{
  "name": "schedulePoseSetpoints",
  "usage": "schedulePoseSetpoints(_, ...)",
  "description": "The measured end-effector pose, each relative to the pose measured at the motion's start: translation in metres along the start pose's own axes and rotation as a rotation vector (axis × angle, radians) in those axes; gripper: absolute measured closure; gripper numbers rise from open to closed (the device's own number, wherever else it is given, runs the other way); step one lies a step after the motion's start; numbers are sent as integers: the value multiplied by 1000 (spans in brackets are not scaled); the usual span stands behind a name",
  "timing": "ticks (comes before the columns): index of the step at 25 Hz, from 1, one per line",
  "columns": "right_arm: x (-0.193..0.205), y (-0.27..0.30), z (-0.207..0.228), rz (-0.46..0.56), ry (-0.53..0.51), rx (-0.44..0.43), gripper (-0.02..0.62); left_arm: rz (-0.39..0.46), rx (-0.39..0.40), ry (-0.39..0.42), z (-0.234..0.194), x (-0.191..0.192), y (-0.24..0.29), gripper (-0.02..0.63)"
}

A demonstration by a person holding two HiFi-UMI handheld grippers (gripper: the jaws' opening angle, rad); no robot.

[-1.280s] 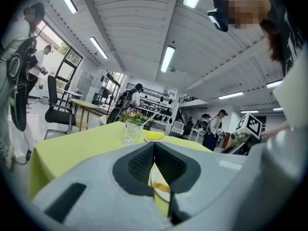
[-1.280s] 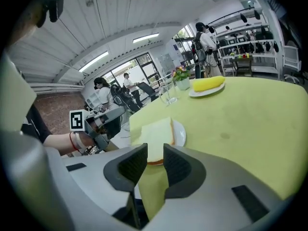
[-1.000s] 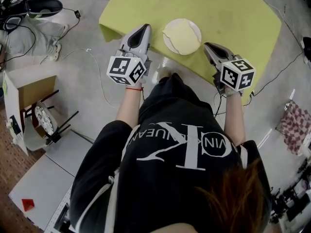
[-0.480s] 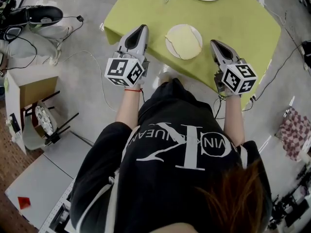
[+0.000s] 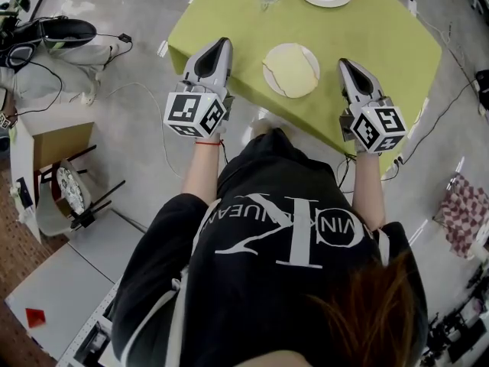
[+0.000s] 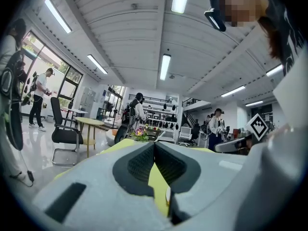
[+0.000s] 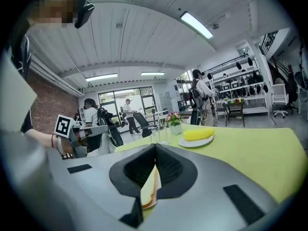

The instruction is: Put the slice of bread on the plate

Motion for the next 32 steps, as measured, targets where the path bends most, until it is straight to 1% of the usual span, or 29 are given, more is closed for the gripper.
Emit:
schedulePoseSetpoints(8, -14, 2, 3, 63, -37, 15, 594, 24, -24, 48, -1, -16, -4, 595)
schedulePoseSetpoints(11, -17, 3, 2, 83, -48, 16, 594, 11, -49, 81, -3, -20, -6, 595)
schedulePoseSetpoints(14, -22, 4, 2, 102, -61, 16, 594, 3, -56, 113, -1, -24, -6, 595)
schedulePoseSetpoints(23, -38, 9, 0, 167, -97, 10, 594, 39, -85, 122, -8, -38, -9, 595)
schedulePoseSetpoints(32, -50, 13, -1, 207, -119, 11, 594, 66, -78, 137, -8, -48, -6, 595)
Point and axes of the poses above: the fingertips, and each gripper's own axes: y forward along the fingers, z to its right, x out of its underside, the point moved 6 cm from there along -y, backward along the fingers, and after that the axes turned 5 degrees about -y, right-handed, at the moved point
